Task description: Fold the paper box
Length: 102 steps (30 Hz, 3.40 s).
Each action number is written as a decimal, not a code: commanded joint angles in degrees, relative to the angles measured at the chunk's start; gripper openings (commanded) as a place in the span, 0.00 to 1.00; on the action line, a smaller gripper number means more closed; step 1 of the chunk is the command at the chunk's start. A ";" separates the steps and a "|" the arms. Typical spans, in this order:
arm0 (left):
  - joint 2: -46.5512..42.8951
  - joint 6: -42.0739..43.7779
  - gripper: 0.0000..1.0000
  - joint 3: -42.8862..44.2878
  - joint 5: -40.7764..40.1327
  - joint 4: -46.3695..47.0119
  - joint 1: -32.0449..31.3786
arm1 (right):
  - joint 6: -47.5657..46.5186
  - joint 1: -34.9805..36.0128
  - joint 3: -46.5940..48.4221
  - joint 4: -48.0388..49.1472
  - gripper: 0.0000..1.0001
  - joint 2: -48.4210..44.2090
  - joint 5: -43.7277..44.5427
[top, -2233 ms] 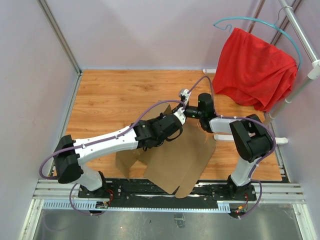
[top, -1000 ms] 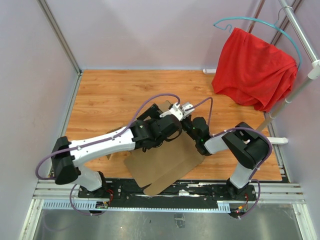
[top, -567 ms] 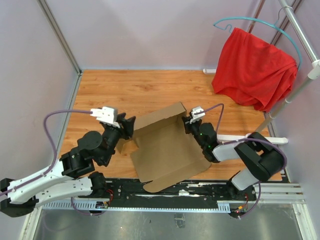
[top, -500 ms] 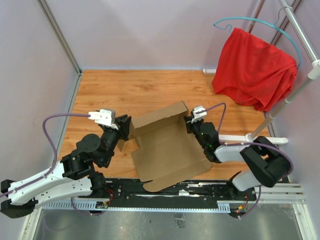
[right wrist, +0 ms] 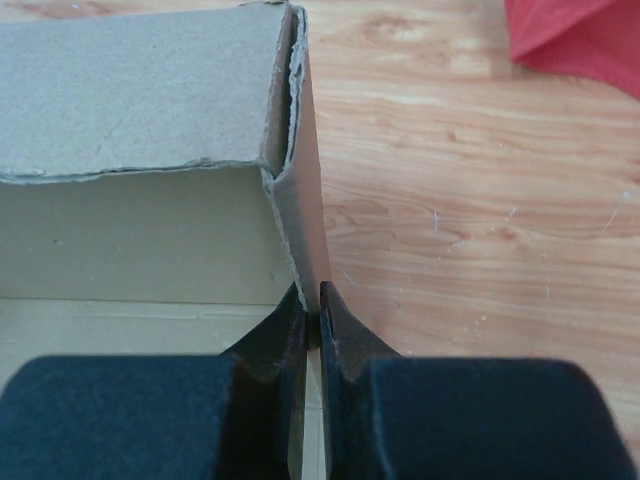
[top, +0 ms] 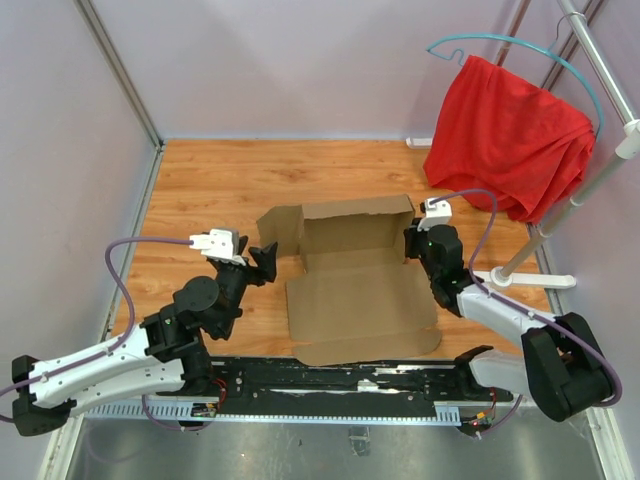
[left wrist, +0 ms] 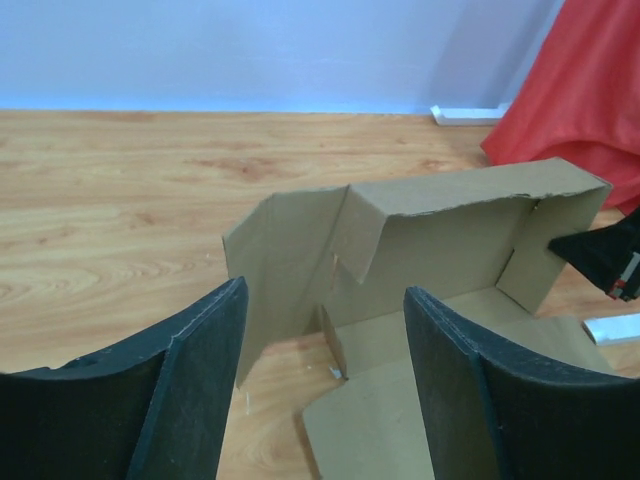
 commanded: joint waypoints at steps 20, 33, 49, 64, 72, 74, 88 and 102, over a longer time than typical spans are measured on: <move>-1.02 -17.38 0.71 -16.42 19.73 8.78 20.89 | 10.47 -7.30 10.78 -21.47 0.01 1.26 -11.17; 6.32 -13.26 0.74 -26.00 22.40 26.84 24.84 | 7.74 -7.38 12.13 -25.93 0.01 -1.71 -14.32; 14.04 -9.01 0.17 -24.63 25.82 34.16 26.60 | 7.00 -7.35 11.62 -26.09 0.01 -2.13 -16.51; 2.28 -11.44 0.05 -26.53 43.62 29.60 26.57 | 8.24 -7.13 11.09 -24.11 0.01 0.76 -17.29; 9.06 -10.43 0.43 -27.32 47.14 34.32 26.57 | 7.52 -6.13 11.01 -23.92 0.01 0.65 -17.14; 10.01 -10.21 0.46 -27.32 46.80 34.92 26.57 | 7.25 -5.91 11.04 -23.84 0.01 0.74 -17.17; 4.72 -8.30 0.53 -32.94 46.83 43.80 26.62 | 5.99 -4.43 10.24 -21.96 0.01 1.38 -18.26; -13.99 -11.60 0.81 -36.20 39.39 33.64 26.62 | 5.15 -4.33 10.51 -23.58 0.01 0.60 -16.58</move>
